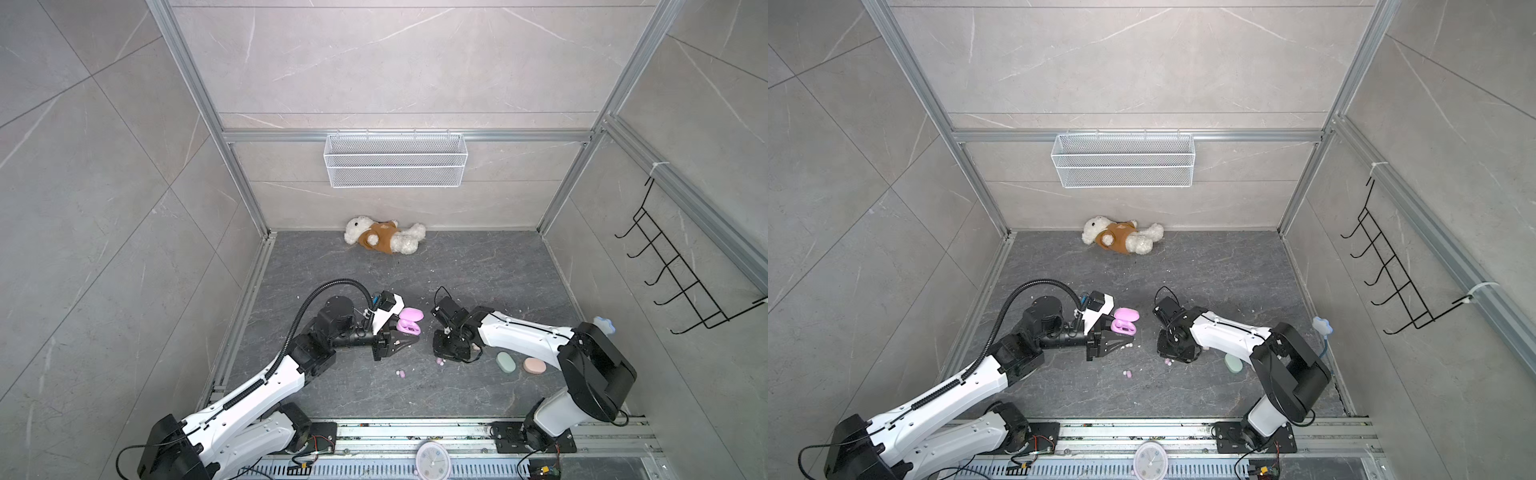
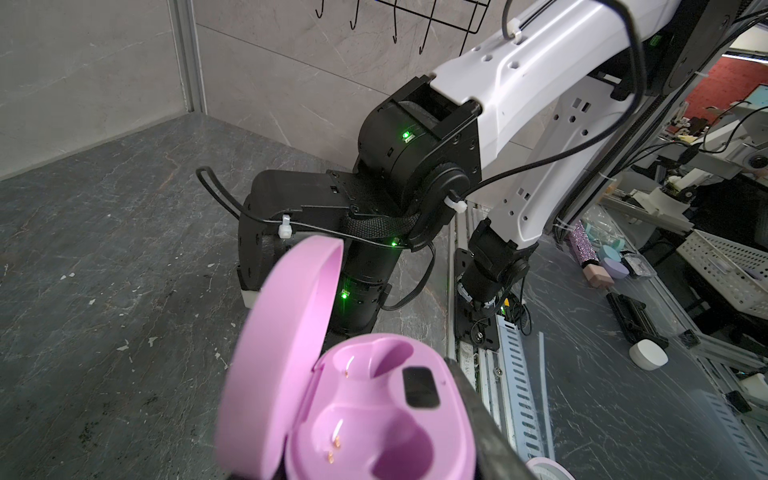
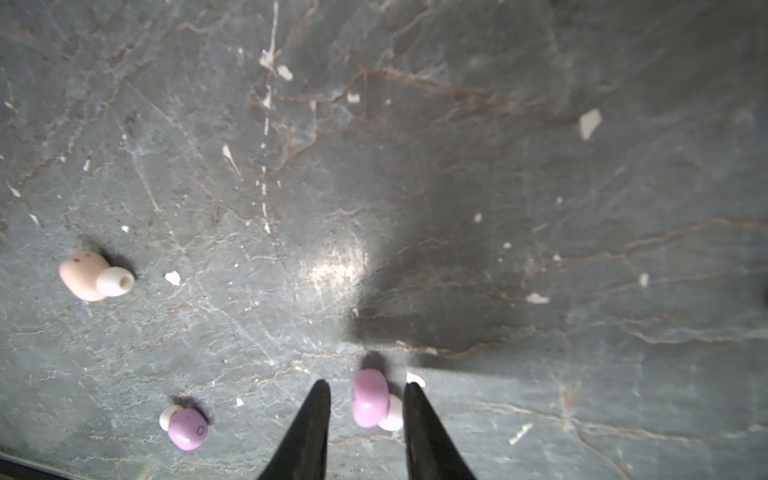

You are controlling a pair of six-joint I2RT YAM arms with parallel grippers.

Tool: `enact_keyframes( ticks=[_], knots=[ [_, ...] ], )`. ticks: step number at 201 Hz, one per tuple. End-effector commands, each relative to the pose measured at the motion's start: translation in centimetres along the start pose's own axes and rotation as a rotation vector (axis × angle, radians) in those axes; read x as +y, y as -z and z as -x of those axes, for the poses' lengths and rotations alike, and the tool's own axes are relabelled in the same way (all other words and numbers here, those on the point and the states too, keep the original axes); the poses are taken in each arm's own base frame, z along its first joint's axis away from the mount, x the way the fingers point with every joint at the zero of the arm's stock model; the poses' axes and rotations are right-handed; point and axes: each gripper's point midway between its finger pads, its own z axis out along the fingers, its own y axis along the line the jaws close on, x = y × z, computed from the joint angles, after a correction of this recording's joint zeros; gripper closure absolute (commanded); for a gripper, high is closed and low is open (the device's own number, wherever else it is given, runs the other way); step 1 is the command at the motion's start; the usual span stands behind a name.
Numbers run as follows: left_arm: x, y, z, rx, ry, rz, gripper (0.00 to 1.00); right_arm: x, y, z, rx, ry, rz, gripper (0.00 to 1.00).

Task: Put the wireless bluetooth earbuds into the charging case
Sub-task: 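Lower the open right gripper onto a purple earbud, then close the right gripper on the purple earbud and lift it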

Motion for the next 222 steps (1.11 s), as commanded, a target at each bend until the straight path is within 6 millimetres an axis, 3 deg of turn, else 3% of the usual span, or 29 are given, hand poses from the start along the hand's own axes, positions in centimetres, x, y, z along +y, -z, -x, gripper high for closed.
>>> enact_keyframes(
  ticks=[1,127,198,222],
  knots=[
    [-0.2,0.5,1.2,-0.036,-0.041,0.011,0.69,-0.1,-0.2,0.0,0.003,-0.003,-0.027,0.69],
    [-0.3,0.6,1.2,-0.038,-0.043,0.011,0.69,-0.2,-0.8,-0.3,0.019,0.014,-0.052,0.77],
    [-0.3,0.7,1.2,-0.038,-0.042,0.015,0.7,-1.3,-2.2,-1.1,0.06,0.023,-0.109,0.77],
    [-0.3,0.7,1.2,-0.038,-0.042,0.016,0.7,-1.5,-2.3,-1.2,0.059,0.024,-0.114,0.81]
  ],
)
